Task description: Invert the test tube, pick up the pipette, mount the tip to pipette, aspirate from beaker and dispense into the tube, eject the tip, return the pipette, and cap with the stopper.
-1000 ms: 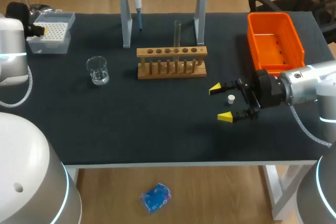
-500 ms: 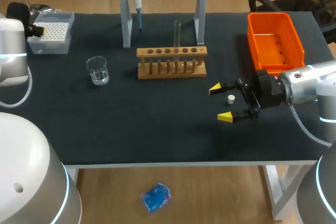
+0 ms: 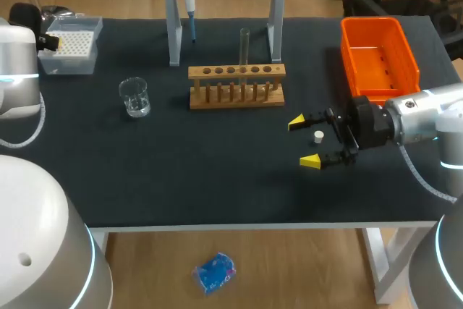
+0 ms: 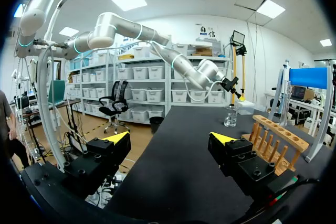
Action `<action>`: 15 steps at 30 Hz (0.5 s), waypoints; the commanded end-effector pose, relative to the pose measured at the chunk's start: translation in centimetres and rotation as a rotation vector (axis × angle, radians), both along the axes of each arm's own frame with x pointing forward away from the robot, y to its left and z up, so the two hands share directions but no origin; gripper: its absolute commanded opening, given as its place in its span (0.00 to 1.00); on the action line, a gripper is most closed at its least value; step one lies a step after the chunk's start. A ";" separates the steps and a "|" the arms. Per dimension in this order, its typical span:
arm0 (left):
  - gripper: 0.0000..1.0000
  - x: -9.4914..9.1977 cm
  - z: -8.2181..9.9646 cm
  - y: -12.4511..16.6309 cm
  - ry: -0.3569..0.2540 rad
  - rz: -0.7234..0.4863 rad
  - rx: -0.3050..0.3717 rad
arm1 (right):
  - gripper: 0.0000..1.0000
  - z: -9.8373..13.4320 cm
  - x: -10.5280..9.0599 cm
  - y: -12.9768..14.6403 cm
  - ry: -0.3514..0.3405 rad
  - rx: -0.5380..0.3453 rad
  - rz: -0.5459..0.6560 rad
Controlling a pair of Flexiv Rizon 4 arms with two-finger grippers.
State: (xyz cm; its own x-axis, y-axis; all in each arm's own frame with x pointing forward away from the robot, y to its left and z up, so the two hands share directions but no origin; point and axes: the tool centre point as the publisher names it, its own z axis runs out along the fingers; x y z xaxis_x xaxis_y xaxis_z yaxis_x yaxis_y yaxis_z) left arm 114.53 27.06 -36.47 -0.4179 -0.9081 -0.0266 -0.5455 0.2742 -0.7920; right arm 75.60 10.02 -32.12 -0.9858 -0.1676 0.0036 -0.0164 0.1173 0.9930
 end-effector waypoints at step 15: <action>0.00 0.2 0.5 0.2 -0.003 0.001 0.002 | 1.00 0.0 -0.1 0.0 -0.001 -0.001 -0.002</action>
